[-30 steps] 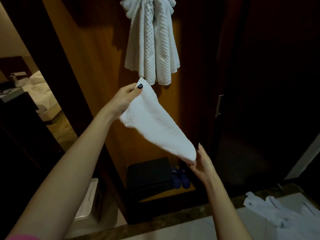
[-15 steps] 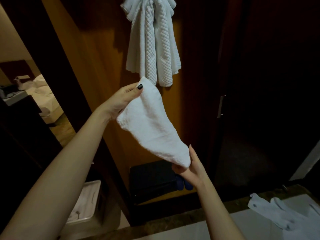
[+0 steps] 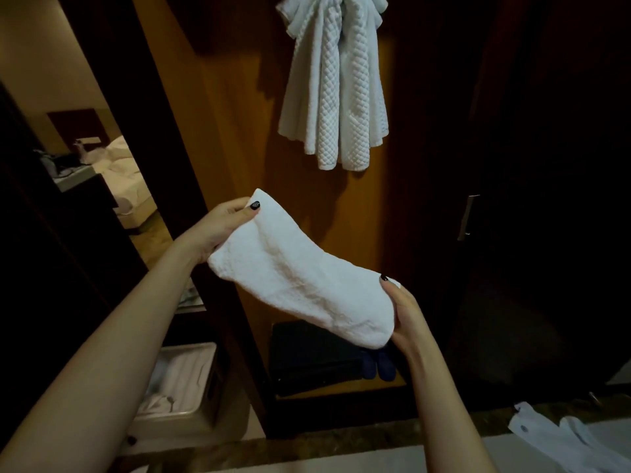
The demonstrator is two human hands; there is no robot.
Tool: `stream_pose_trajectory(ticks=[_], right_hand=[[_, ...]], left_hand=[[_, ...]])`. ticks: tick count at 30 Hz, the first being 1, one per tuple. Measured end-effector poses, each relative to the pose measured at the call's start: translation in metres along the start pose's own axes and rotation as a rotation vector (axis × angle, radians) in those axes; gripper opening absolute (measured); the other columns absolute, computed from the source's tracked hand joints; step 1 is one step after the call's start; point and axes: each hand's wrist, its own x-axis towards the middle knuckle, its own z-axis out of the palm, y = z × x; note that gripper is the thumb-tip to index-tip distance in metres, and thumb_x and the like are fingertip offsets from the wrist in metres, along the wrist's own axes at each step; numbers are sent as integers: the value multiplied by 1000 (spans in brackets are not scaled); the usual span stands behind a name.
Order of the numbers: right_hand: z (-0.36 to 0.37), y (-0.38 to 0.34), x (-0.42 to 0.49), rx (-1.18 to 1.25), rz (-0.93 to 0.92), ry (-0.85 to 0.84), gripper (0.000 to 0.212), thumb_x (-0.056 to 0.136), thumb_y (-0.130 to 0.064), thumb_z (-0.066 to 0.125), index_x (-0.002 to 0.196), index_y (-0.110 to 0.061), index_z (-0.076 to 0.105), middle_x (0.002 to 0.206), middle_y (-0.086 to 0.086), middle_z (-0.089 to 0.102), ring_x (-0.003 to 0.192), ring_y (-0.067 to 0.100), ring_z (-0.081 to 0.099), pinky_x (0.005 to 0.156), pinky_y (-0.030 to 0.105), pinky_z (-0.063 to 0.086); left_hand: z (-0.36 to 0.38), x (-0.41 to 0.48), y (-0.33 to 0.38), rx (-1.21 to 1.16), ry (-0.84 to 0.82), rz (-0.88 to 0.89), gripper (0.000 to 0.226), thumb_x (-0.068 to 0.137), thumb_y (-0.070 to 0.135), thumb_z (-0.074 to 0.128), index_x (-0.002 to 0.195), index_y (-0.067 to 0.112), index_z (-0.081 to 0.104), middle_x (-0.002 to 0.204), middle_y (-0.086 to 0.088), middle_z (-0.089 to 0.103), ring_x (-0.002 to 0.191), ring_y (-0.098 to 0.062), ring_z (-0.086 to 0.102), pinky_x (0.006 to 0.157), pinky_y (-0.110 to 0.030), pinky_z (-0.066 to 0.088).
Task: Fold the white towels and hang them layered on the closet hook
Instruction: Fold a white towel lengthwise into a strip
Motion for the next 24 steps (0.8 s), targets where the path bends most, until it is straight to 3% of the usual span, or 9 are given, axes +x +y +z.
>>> stream_pose_trajectory(ticks=[4, 7, 12, 15, 18, 24], right_hand=[[-7, -9, -2, -249, -163, 49, 12, 91, -18, 65, 86, -8, 65, 76, 4, 71, 69, 16, 67, 54, 23, 51], [-12, -21, -7, -314, -252, -4, 25, 77, -19, 70, 62, -18, 49, 58, -4, 50, 54, 9, 49, 46, 20, 39], [-16, -41, -19, -410, -318, -98, 35, 82, -16, 73, 60, -21, 47, 60, -6, 52, 54, 8, 52, 47, 20, 40], [-17, -50, -28, -487, -342, -86, 30, 80, -25, 74, 63, -19, 49, 65, -2, 57, 59, 11, 57, 48, 23, 44], [-20, -55, -33, -559, -375, -57, 30, 86, -16, 72, 65, -18, 50, 66, -2, 58, 60, 12, 58, 49, 25, 45], [-26, -54, -43, -646, -452, 107, 36, 85, -16, 74, 65, -11, 45, 67, 3, 51, 64, 11, 50, 53, 25, 39]], left_hand=[[-4, -1, -19, 157, 144, 22, 22, 97, 37, 57, 84, 31, 74, 81, 7, 73, 70, -8, 69, 54, -19, 52], [-4, -4, -40, 190, 183, 43, 18, 98, 35, 56, 94, 28, 72, 90, 7, 75, 78, -7, 70, 63, -18, 54], [1, -17, -76, 46, 182, 25, 15, 97, 26, 58, 102, 28, 73, 101, 3, 75, 91, -13, 71, 71, -24, 53], [9, -21, -91, -33, 175, 10, 16, 96, 21, 60, 108, 24, 70, 100, 4, 75, 91, -12, 71, 68, -21, 53], [21, -24, -98, -29, 151, 40, 21, 95, 22, 61, 114, 31, 66, 103, 7, 73, 93, -7, 69, 68, -16, 53], [37, -30, -111, 33, 258, 82, 10, 97, 24, 60, 92, 30, 67, 91, 17, 67, 85, 6, 63, 68, -11, 49]])
